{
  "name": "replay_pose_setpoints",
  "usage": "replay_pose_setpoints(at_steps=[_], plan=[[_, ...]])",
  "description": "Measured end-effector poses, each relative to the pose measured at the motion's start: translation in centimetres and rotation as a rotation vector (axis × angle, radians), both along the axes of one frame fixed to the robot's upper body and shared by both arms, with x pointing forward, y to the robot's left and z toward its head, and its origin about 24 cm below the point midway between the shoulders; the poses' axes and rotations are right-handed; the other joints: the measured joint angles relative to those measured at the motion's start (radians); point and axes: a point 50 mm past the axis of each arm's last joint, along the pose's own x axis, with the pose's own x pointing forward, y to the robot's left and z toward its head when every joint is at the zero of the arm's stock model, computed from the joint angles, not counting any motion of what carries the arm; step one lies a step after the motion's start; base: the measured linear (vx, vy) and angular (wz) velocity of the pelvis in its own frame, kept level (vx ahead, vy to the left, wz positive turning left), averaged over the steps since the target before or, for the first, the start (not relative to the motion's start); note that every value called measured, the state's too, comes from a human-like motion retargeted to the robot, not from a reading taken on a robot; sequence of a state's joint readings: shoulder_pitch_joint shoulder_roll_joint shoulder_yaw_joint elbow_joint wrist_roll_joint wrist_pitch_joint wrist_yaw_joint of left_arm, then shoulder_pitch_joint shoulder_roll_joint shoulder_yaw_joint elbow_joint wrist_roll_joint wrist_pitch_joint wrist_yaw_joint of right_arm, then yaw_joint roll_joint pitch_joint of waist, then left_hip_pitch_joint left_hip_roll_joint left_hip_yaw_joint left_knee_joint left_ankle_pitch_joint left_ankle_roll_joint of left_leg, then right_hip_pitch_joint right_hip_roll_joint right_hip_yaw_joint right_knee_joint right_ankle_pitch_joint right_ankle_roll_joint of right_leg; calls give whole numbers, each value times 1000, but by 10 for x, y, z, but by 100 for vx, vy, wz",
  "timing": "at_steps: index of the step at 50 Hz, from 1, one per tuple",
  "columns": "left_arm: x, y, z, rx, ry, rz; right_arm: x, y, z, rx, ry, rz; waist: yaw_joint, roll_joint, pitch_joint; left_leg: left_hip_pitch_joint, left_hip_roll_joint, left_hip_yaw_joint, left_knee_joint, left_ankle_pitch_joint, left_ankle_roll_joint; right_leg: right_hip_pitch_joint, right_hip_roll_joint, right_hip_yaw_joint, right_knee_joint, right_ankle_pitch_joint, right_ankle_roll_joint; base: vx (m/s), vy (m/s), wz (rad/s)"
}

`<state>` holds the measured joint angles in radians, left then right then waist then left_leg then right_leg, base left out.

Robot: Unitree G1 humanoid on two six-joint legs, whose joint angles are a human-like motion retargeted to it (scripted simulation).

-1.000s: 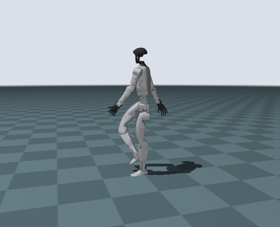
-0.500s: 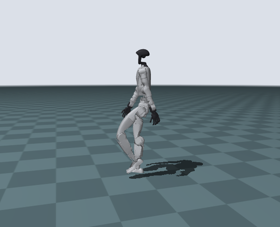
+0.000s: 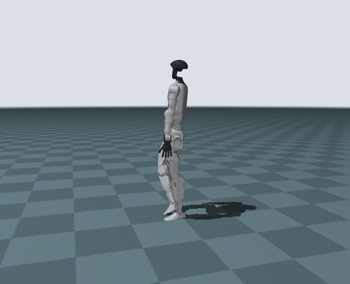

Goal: In place motions

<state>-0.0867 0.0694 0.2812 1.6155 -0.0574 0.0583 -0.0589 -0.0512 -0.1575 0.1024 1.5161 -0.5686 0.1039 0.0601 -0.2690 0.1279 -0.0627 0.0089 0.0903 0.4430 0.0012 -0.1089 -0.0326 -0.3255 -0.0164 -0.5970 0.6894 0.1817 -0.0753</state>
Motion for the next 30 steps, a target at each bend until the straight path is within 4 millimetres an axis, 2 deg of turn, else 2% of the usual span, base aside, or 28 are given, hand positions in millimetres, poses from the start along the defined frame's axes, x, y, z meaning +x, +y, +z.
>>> replay_pose_setpoints(at_steps=[2,3,5,6,8,10,12,14,16,18,20,22,23,24,25,27,28,29,30], plan=[[80,4,12,-33,-235,-89,-44,-27,8,-183,143,-220,-67,-3,105,-7,12,-66,0,27,10,-173,46,137,254,51,23,-48,-9,122],[117,7,24,-55,-354,-146,-64,-36,13,-240,198,-343,-79,4,139,-16,21,-80,1,35,15,-231,26,124,363,11,8,-40,-10,95],[180,13,54,-83,-573,-265,-95,-43,22,-281,266,-579,-131,32,191,-51,57,-129,11,44,20,-341,-24,63,540,-40,-9,-35,-8,81],[198,16,66,-60,-648,-296,-109,-45,25,-290,287,-664,-157,40,196,-76,67,-145,20,46,23,-383,-38,41,592,-64,-26,-18,-9,63],[223,21,84,17,-760,-334,-142,-48,34,-333,334,-797,-192,50,185,-114,83,-170,34,53,25,-456,-39,28,663,-102,-38,8,-15,33],[236,21,97,101,-847,-359,-173,-51,45,-393,371,-889,-183,63,156,-133,95,-177,42,55,24,-481,-33,27,679,-122,-40,20,-15,7],[245,17,107,143,-925,-389,-193,-51,53,-441,397,-941,-153,66,137,-130,94,-176,43,49,22,-450,-28,30,640,-126,-43,9,-7,-7],[245,17,109,156,-953,-404,-200,-50,56,-460,427,-933,-126,42,133,-98,77,-148,33,46,18,-374,-8,67,557,-123,-37,1,-1,-40],[231,14,97,134,-907,-413,-199,-47,56,-450,457,-891,-94,20,119,-62,54,-112,19,41,12,-268,28,121,421,-115,-17,6,6,-61],[204,9,74,90,-796,-404,-189,-44,50,-411,463,-825,-65,10,90,-40,36,-83,18,27,4,-136,75,175,222,-103,13,10,11,-57],[164,2,47,40,-647,-370,-168,-39,41,-344,439,-742,-37,4,59,-28,18,-56,39,2,-3,20,120,236,-36,-72,57,8,16,-41],[115,-4,23,0,-482,-316,-141,-32,29,-274,392,-656,-28,-6,43,-29,-4,-48,93,-12,5,172,133,230,-279,-156,90,2,22,-12],[80,-7,11,-17,-368,-269,-120,-27,22,-228,355,-590,-21,-14,44,-25,-9,-34,145,-9,10,265,118,146,-392,-273,50,6,27,-44],[45,-9,3,-32,-250,-219,-99,-21,16,-185,316,-522,-5,-31,33,-39,-6,-10,233,39,11,308,94,102,-477,-305,9,9,28,-81],[10,-11,-2,-48,-131,-168,-77,-14,11,-144,276,-452,14,-52,14,-63,2,19,339,110,9,325,66,78,-546,-295,-32,-13,25,-122],[-43,-13,-2,-67,68,-77,-7,9,2,-25,126,-320,74,-64,-2,-326,131,-1,785,271,57,285,39,181,-562,-288,-7,-52,19,-56],[-62,-15,1,-65,145,-34,36,21,3,44,10,-256,56,-27,32,-487,149,-151,968,292,122,271,76,166,-569,-281,-11,-68,9,-64],[-78,-17,3,-67,204,39,78,38,9,122,-117,-170,130,-76,82,-577,158,-111,1131,265,178,264,40,226,-542,-271,-21,-68,-1,-257],[-93,-19,6,-70,255,127,119,58,20,203,-246,-69,250,-166,141,-632,161,24,1283,213,228,259,-32,324,-498,-258,-34,-56,-15,-344]])
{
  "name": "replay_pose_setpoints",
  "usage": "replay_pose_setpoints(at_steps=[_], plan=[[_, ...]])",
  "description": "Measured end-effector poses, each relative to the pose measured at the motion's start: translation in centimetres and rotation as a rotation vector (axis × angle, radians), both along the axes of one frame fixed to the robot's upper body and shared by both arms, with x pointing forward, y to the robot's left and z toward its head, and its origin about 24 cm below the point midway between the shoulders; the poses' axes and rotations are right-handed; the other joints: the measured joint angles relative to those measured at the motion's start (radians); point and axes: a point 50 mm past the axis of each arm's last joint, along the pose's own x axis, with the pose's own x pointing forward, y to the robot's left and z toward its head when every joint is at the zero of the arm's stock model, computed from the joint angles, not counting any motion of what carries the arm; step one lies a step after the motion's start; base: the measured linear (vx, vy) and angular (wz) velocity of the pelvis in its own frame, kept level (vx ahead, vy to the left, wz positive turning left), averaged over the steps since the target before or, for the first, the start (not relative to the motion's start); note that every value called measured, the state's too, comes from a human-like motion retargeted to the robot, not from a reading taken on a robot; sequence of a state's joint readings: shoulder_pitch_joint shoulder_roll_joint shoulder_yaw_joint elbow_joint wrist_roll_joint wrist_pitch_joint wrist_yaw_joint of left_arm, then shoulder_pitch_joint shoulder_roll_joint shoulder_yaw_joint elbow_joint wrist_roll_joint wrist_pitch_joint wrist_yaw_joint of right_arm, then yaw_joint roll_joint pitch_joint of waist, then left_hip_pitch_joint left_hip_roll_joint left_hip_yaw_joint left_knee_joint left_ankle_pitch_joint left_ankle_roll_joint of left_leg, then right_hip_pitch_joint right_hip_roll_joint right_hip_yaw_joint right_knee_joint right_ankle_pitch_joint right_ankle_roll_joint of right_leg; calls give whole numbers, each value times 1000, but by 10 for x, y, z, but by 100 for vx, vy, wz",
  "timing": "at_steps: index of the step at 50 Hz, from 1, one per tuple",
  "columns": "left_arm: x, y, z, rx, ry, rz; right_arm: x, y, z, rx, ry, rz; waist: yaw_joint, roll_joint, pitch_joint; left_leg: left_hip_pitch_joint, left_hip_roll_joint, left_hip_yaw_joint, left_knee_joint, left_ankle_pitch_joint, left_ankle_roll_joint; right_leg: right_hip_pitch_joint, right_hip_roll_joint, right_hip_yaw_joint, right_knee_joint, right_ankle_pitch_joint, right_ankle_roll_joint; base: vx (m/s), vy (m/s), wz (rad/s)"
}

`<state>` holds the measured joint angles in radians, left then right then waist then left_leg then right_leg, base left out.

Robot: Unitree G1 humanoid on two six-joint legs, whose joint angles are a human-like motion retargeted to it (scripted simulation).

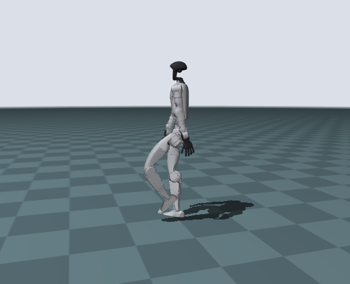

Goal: In place motions

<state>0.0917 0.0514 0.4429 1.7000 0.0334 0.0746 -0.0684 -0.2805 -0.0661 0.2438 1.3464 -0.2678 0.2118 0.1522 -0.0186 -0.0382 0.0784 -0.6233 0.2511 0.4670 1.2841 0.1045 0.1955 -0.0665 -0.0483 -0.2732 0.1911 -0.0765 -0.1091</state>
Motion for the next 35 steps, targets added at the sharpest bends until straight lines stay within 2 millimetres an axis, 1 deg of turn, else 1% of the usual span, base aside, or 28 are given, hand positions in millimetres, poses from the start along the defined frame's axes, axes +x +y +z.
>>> replay_pose_setpoints(at_steps=[1,2,3,4,5,6,8,10,12,13,15,17,18,20,22,23,24,25,26,27,28,29,30,31,32,33,34,35], plan=[[-10,2,2,-13,39,52,35,17,15,56,-123,67,20,-25,45,-52,35,30,95,-27,32,16,4,13,4,-5,-22,-45,-27,-260],[-21,2,5,-37,79,99,68,36,35,111,-256,131,47,-53,86,-109,64,61,186,-63,56,28,3,34,11,-11,-42,-29,-41,-96],[-36,-2,10,-81,121,139,98,57,59,164,-410,182,87,-86,119,-176,80,95,270,-117,60,33,-8,72,25,-20,-59,-20,-37,-100],[-50,-2,14,-108,149,157,120,71,83,209,-541,207,123,-111,138,-245,62,120,316,-154,62,26,-25,88,41,-24,-69,-12,-27,-88],[-62,0,18,-127,172,165,137,82,106,253,-659,219,158,-133,150,-315,28,141,342,-183,62,14,-45,92,59,-26,-75,-5,-13,-63],[-77,3,23,-128,194,164,150,88,126,292,-755,225,193,-150,148,-351,16,168,342,-199,62,-8,-70,98,75,-22,-74,3,-7,-47],[-105,10,34,-113,252,155,168,97,161,365,-917,233,247,-181,125,-416,-19,204,327,-207,62,-54,-112,90,106,-20,-74,13,0,-15],[-125,11,43,-80,315,164,178,106,191,417,-1034,276,260,-194,116,-415,-31,199,311,-212,62,-66,-129,87,127,-25,-71,6,1,3],[-129,7,45,-53,345,190,184,113,212,435,-1111,345,250,-174,117,-355,-22,156,288,-214,63,-45,-112,83,122,-27,-61,-1,5,-3],[-129,5,45,-46,355,205,185,115,218,436,-1130,371,242,-159,110,-309,-17,134,265,-208,63,-28,-97,76,107,-24,-54,5,18,4],[-127,1,44,-45,355,225,183,118,215,430,-1129,393,212,-123,75,-203,-24,94,183,-184,62,1,-69,57,69,-12,-31,14,28,21],[-119,-2,40,-61,322,221,173,117,193,418,-1071,380,180,-92,10,-85,-55,44,37,-163,3,9,-48,49,35,-5,-3,22,21,24],[-113,-3,37,-69,299,211,165,114,178,411,-1025,368,162,-80,-27,-23,-70,20,-53,-153,-39,8,-36,44,19,-2,8,25,8,40],[-98,-2,29,-64,249,169,143,104,140,386,-892,340,107,-47,-106,101,-102,-29,-255,-142,-113,13,1,8,-21,-1,25,30,0,77],[-74,6,20,-18,190,95,107,84,92,336,-701,305,41,-9,-173,237,-123,-67,-498,-123,-168,19,40,-42,-40,-14,39,42,-7,115],[-58,11,14,12,153,47,85,71,69,301,-594,285,5,10,-197,308,-133,-84,-631,-110,-187,20,59,-73,-39,-25,42,41,-12,140],[-38,18,9,37,108,-11,61,54,46,253,-481,258,-26,32,-208,381,-146,-111,-768,-141,-219,25,81,-110,-30,-37,46,36,-14,156],[-16,24,4,63,57,-73,33,35,26,201,-365,230,-55,57,-213,455,-160,-141,-908,-194,-259,30,105,-148,-17,-50,49,33,-15,182],[12,30,0,70,-9,-149,2,15,8,136,-236,184,-86,67,-211,510,-153,-96,-1003,-244,-248,37,114,-195,5,-47,57,32,-16,193],[40,34,-3,71,-81,-227,-32,-5,-6,67,-103,139,-112,75,-210,550,-152,-76,-1086,-266,-240,39,119,-238,32,-24,67,33,-17,185],[70,38,-4,54,-160,-312,-69,-25,-16,-13,38,92,-128,79,-212,557,-165,-104,-1146,-233,-236,31,118,-274,70,40,84,22,-19,130],[104,40,-2,31,-255,-399,-103,-41,-21,-98,176,51,-128,84,-208,550,-150,-120,-1175,-209,-245,-26,96,-296,178,145,107,5,-20,68],[141,40,2,5,-355,-489,-135,-55,-21,-183,313,17,-120,92,-200,537,-122,-131,-1189,-188,-260,-107,63,-312,320,270,133,-19,-18,12],[183,37,11,14,-486,-576,-158,-68,-18,-253,416,-19,-103,90,-151,530,-113,-129,-1188,-180,-253,-203,28,-285,507,355,116,-30,-13,10],[223,32,24,29,-620,-658,-182,-80,-13,-312,512,-49,-103,92,-104,530,-109,-140,-1190,-175,-247,-302,9,-250,685,397,103,-33,-3,70],[261,26,41,55,-761,-726,-206,-92,-6,-353,592,-75,-138,102,-60,543,-113,-178,-1195,-177,-242,-406,21,-201,847,351,99,-24,6,69],[296,24,63,90,-898,-778,-225,-103,1,-374,662,-95,-145,114,-27,555,-111,-171,-1205,-173,-233,-484,-17,-211,996,305,49,-13,12,6],[328,25,90,127,-1033,-825,-243,-113,9,-387,726,-115,-138,126,2,566,-106,-143,-1217,-167,-221,-550,-81,-252,1139,258,-26,-19,6,-44]])
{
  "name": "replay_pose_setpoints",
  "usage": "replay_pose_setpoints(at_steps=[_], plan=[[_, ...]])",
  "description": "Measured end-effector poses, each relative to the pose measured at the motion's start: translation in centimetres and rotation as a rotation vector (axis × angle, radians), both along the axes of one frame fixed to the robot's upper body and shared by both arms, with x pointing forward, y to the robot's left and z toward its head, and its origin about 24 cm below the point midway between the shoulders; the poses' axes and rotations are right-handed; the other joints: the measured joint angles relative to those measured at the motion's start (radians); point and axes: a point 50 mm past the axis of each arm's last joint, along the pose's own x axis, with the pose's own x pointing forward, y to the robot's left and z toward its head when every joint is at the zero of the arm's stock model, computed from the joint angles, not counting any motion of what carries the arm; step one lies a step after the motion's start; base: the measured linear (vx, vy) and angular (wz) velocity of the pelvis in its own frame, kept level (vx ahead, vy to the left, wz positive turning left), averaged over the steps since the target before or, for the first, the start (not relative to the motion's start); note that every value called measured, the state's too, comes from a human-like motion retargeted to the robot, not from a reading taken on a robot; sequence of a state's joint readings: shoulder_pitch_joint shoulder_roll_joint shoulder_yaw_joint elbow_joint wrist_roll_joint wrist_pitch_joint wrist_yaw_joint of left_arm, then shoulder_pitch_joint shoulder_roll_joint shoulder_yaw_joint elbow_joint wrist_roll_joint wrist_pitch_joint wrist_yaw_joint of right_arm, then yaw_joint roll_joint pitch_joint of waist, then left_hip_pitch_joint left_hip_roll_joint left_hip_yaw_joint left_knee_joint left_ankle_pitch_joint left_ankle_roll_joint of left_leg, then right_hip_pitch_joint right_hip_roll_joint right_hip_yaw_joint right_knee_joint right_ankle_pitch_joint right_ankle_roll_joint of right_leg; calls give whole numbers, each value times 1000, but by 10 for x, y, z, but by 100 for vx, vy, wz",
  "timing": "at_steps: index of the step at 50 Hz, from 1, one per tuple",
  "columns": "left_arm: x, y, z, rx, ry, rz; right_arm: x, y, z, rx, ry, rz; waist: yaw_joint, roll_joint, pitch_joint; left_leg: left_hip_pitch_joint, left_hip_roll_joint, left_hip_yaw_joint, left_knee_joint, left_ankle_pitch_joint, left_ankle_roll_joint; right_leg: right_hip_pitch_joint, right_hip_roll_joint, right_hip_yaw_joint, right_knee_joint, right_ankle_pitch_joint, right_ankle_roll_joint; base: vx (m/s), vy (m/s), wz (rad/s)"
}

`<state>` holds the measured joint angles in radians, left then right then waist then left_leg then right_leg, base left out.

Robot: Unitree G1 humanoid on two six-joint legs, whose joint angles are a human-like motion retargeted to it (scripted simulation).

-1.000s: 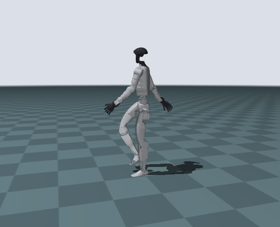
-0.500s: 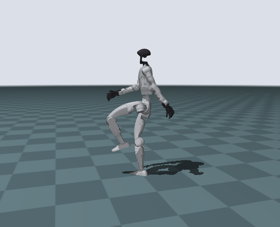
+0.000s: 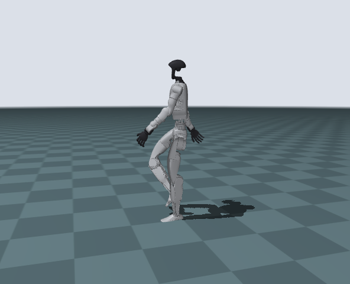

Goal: In place motions

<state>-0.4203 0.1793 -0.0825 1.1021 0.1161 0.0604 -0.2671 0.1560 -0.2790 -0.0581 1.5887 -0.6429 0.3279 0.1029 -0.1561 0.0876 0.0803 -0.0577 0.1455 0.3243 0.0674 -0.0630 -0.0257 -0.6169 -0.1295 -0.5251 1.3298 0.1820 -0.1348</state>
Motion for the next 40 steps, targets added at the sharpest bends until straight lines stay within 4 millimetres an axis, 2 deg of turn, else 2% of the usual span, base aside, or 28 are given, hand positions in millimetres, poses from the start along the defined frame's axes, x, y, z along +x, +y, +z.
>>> replay_pose_setpoints(at_steps=[2,3,5,7,8,10,12,15,18,19,20,21,22,23,24,25,27,28,30,31,33,35,36,38,40], plan=[[38,25,48,41,-237,19,-17,-5,9,-18,95,-37,-99,30,38,-28,34,-28,2,-3,10,-159,14,-21,146,-47,-10,-28,-4,2],[43,35,61,61,-317,65,-26,-7,15,-48,138,-56,-146,36,35,-50,46,-38,8,-1,12,-242,40,-18,193,-68,-3,-14,-3,9],[47,33,72,46,-427,144,-48,-8,25,-108,174,-155,-176,72,5,-99,80,-45,11,9,15,-371,95,-26,235,-100,16,2,3,-17],[50,14,74,-44,-479,175,-66,-1,28,-128,141,-316,-147,100,-13,-119,108,-30,25,2,14,-393,94,-46,223,-115,-9,1,1,-34],[51,9,74,-90,-486,190,-68,3,27,-129,114,-380,-145,93,-5,-115,107,-35,31,-2,13,-377,88,-42,209,-119,-25,-6,-8,-18],[48,1,65,-170,-440,211,-67,9,23,-138,65,-467,-143,63,11,-83,89,-20,29,-8,7,-308,78,-8,159,-119,-30,-4,-10,-13],[32,-8,39,-214,-307,202,-63,15,19,-152,34,-512,-114,36,3,-35,63,8,7,-8,-5,-200,91,51,60,-110,-3,10,-2,-29],[-17,-16,-14,-209,-31,215,-47,21,10,-129,-10,-489,-77,19,-33,12,46,53,-16,-9,-35,20,152,140,-201,-96,45,13,9,-30],[-99,-15,-65,-144,281,317,-9,27,-5,-34,-89,-354,-55,17,-83,25,44,125,27,-47,-54,300,234,276,-632,-51,122,6,16,-20],[-133,-14,-78,-114,398,363,10,29,-10,9,-127,-292,-63,13,-90,14,29,112,70,-62,-44,404,241,297,-793,-117,150,-1,19,36],[-168,-15,-88,-82,520,407,31,32,-15,52,-167,-226,-76,6,-93,-2,7,83,123,-76,-28,508,242,305,-953,-226,180,-1,21,19],[-204,-12,-94,-39,642,458,53,36,-20,94,-217,-155,-62,-8,-103,-42,-4,98,227,-27,1,576,202,154,-1060,-312,96,-4,21,-26],[-237,-10,-95,8,756,499,77,43,-24,133,-272,-93,-39,-26,-113,-107,0,111,372,31,26,621,168,70,-1146,-361,41,-13,18,-98],[-266,-6,-95,59,852,528,105,53,-27,172,-337,-50,0,-51,-124,-221,34,118,597,107,42,617,146,119,-1191,-338,43,-27,9,-118],[-292,0,-92,108,926,576,141,64,-27,219,-430,-18,47,-69,-103,-314,101,160,790,180,122,605,134,193,-1184,-334,66,-39,-2,-126],[-316,7,-89,157,991,633,180,76,-23,271,-535,11,98,-85,-66,-397,186,220,966,251,233,590,126,279,-1151,-339,98,-50,-10,-137],[-345,9,-84,163,1043,780,262,107,-1,417,-778,104,173,-128,13,-559,175,171,1209,154,247,573,89,289,-1131,-306,69,-56,-15,-152],[-356,9,-82,124,1061,846,300,126,18,493,-906,167,199,-148,59,-606,247,211,1333,106,273,588,90,255,-1133,-300,31,-45,-23,-142],[-375,1,-78,28,1104,948,358,166,64,617,-1168,305,246,-194,130,-728,298,233,1534,0,283,602,88,348,-1117,-314,-2,-28,-29,-121],[-389,-1,-74,6,1134,983,377,179,87,672,-1281,362,256,-216,133,-821,265,217,1591,-26,284,594,83,370,-1113,-314,-16,-7,-24,-77],[-417,-5,-64,-7,1201,1041,402,198,131,767,-1476,470,304,-265,120,-934,236,256,1660,-86,286,566,47,402,-1103,-312,-38,14,-20,-64],[-445,-9,-53,20,1275,1088,413,208,164,815,-1632,558,349,-303,75,-1016,200,305,1665,-105,286,517,-3,387,-1096,-302,-51,27,-8,-26],[-455,-10,-47,33,1302,1117,416,210,175,815,-1692,603,347,-316,51,-1028,186,316,1657,-104,286,502,-14,382,-1090,-304,-52,28,-1,31],[-464,-10,-42,39,1327,1171,420,214,193,794,-1791,690,339,-325,28,-1018,180,308,1643,-99,286,494,-15,392,-1084,-309,-48,16,-3,31],[-457,-11,-46,19,1312,1195,423,218,201,754,-1843,750,328,-309,27,-952,203,272,1622,-89,286,520,10,397,-1099,-313,-40,3,7,0]])
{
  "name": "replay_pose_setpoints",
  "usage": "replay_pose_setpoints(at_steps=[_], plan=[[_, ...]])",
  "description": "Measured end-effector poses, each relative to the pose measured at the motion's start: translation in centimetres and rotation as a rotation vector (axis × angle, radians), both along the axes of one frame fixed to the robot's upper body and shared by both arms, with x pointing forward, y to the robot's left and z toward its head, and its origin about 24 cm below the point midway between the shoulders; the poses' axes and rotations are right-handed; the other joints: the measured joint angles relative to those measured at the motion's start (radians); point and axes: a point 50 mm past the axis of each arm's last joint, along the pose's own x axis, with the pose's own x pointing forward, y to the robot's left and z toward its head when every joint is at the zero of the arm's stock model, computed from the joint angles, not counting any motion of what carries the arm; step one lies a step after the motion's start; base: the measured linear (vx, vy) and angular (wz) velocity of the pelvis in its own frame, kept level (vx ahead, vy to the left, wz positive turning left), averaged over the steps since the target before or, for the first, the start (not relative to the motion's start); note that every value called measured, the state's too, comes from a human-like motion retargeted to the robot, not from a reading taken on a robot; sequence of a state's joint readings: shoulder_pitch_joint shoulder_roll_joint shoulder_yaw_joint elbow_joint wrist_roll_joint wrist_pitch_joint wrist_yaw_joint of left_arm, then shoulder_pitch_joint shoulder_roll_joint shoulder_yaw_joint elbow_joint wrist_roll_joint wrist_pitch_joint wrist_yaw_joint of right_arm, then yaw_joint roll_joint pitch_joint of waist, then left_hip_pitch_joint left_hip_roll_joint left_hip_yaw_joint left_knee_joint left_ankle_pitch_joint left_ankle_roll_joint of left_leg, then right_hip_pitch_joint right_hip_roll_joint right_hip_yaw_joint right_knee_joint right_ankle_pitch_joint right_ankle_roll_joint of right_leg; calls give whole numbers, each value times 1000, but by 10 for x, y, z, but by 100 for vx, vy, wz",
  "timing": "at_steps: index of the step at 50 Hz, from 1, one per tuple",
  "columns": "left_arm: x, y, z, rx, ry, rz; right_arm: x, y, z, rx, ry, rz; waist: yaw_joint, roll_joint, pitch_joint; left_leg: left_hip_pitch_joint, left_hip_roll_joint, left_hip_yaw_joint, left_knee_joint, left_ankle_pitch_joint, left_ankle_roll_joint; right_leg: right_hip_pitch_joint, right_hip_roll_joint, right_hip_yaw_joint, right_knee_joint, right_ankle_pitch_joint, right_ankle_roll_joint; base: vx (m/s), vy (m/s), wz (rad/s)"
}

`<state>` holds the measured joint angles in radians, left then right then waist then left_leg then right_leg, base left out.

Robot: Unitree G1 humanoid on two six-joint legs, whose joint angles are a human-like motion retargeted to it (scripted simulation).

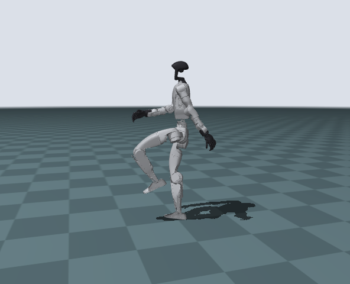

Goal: In place motions

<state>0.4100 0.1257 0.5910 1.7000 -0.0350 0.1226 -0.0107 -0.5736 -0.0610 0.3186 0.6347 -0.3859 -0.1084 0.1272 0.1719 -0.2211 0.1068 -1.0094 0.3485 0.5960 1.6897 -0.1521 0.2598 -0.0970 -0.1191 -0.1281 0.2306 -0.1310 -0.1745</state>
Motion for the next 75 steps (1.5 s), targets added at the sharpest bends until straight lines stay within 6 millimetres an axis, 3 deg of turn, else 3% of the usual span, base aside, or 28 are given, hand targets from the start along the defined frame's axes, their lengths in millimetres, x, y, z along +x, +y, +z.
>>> replay_pose_setpoints(at_steps=[4,7,10,12,14,15,17,18,20,21,23,26,30,35,37,40,42,43,44,45,47,50,53,55,60,63,70,75], plan=[[32,3,-15,-34,-121,-60,-18,2,-39,-47,134,14,-67,84,-52,254,-16,-79,-230,84,-20,69,54,-40,-63,10,56,18,36,20],[59,5,-26,-76,-221,-151,-59,-15,-101,-103,394,13,-123,127,-142,500,-130,-146,-625,172,-150,72,64,-77,-74,-5,95,40,18,28],[95,10,-37,-82,-320,-269,-131,-58,-172,-215,743,-57,-197,202,-202,820,-272,-280,-1241,151,-289,88,120,-159,-32,-48,107,52,-2,83],[131,13,-44,-78,-395,-369,-192,-101,-209,-335,1000,-169,-278,254,-240,966,-236,-148,-1475,-8,-308,41,151,-250,73,-37,108,46,-11,158],[177,14,-49,-87,-488,-454,-258,-144,-227,-477,1279,-312,-333,306,-268,962,-197,-127,-1588,32,-321,-113,136,-323,328,145,116,14,-14,87],[209,15,-49,-93,-560,-497,-287,-162,-229,-542,1413,-398,-339,323,-252,930,-194,-217,-1596,49,-326,-234,100,-339,541,260,116,-33,-13,49],[285,19,-40,-72,-773,-595,-336,-189,-222,-558,1631,-634,-370,325,-118,938,-185,-260,-1598,89,-299,-398,169,-217,833,364,142,-43,-9,73],[317,21,-32,-52,-872,-632,-353,-198,-217,-547,1701,-731,-378,326,-74,948,-184,-265,-1590,86,-292,-439,140,-249,943,314,116,-39,-2,52],[409,30,9,53,-1169,-741,-394,-214,-204,-438,1870,-968,-414,353,15,929,-172,-279,-1576,84,-257,-626,58,-312,1262,241,75,-43,8,35],[433,34,27,116,-1259,-779,-412,-215,-200,-398,1921,-1034,-448,375,26,901,-158,-299,-1564,81,-243,-706,44,-345,1348,215,55,-29,9,48],[465,43,58,235,-1408,-839,-450,-217,-189,-366,1985,-1170,-510,406,18,848,-141,-331,-1549,85,-221,-854,34,-391,1472,165,33,2,0,44],[485,40,88,326,-1574,-897,-503,-217,-170,-344,2035,-1365,-510,461,-42,790,-93,-355,-1529,90,-211,-975,81,-440,1486,142,27,24,-12,4],[500,20,110,323,-1738,-859,-518,-208,-166,-333,2066,-1426,-463,439,-67,808,-109,-335,-1530,76,-220,-899,74,-397,1394,133,1,7,-13,-17],[471,5,74,140,-1657,-748,-480,-199,-187,-327,2023,-1196,-440,418,-117,891,-121,-309,-1589,68,-272,-541,189,-257,978,168,100,18,-9,-13],[441,6,47,105,-1546,-709,-451,-190,-201,-305,1957,-1076,-439,405,-163,907,-149,-292,-1608,64,-278,-361,254,-136,677,190,175,19,4,-15],[384,9,7,54,-1346,-667,-392,-174,-222,-221,1792,-909,-434,353,-238,916,-239,-267,-1618,50,-277,-80,229,-1,166,141,259,10,11,-12],[340,15,-15,13,-1203,-637,-348,-157,-231,-168,1659,-785,-430,317,-270,933,-282,-250,-1621,41,-281,36,168,-167,-34,-9,151,3,12,36],[317,20,-24,-14,-1130,-633,-328,-146,-233,-145,1599,-723,-475,292,-278,944,-316,-295,-1624,47,-278,76,154,-243,-128,17,123,0,11,10],[296,24,-31,-38,-1055,-630,-306,-138,-233,-137,1531,-666,-413,278,-297,955,-316,-239,-1626,41,-283,82,137,-185,-164,39,147,-5,11,-183],[275,27,-37,-63,-980,-625,-283,-130,-232,-138,1459,-611,-296,271,-322,965,-297,-132,-1627,29,-293,72,120,-60,-173,58,196,-23,14,-270],[243,22,-45,-98,-837,-634,-232,-124,-223,-145,1285,-536,-270,271,-329,938,-285,-134,-1609,34,-301,48,124,-83,-170,53,182,-41,14,-87],[205,21,-50,-86,-660,-586,-159,-104,-196,-157,1039,-371,-282,256,-254,965,-283,-120,-1594,43,-295,39,129,-24,-136,59,165,-35,-4,-8],[177,19,-49,-91,-515,-501,-111,-79,-167,-133,859,-246,-339,259,-187,1002,-271,-136,-1608,58,-297,85,146,-92,-156,70,148,-29,-11,18],[164,16,-47,-110,-441,-462,-97,-68,-155,-113,788,-204,-371,261,-177,1002,-269,-153,-1620,66,-303,92,146,-107,-161,70,152,-12,5,25],[144,6,-46,-86,-406,-403,-115,-78,-164,-53,808,-257,-345,261,-245,974,-280,-163,-1654,85,-314,58,141,-116,-168,69,148,7,1,14],[152,1,-48,-93,-464,-361,-142,-93,-182,-89,909,-308,-325,255,-221,984,-284,-169,-1670,98,-314,67,141,-121,-167,67,146,-8,-5,9],[161,-4,-49,-159,-499,-393,-249,-130,-226,-316,1312,-385,-332,264,-227,966,-290,-207,-1684,111,-311,72,143,-158,-175,61,148,2,-2,24],[167,-5,-50,-238,-542,-446,-324,-152,-232,-439,1577,-524,-340,280,-228,959,-284,-210,-1689,112,-309,65,152,-160,-175,63,149,0,0,0]])
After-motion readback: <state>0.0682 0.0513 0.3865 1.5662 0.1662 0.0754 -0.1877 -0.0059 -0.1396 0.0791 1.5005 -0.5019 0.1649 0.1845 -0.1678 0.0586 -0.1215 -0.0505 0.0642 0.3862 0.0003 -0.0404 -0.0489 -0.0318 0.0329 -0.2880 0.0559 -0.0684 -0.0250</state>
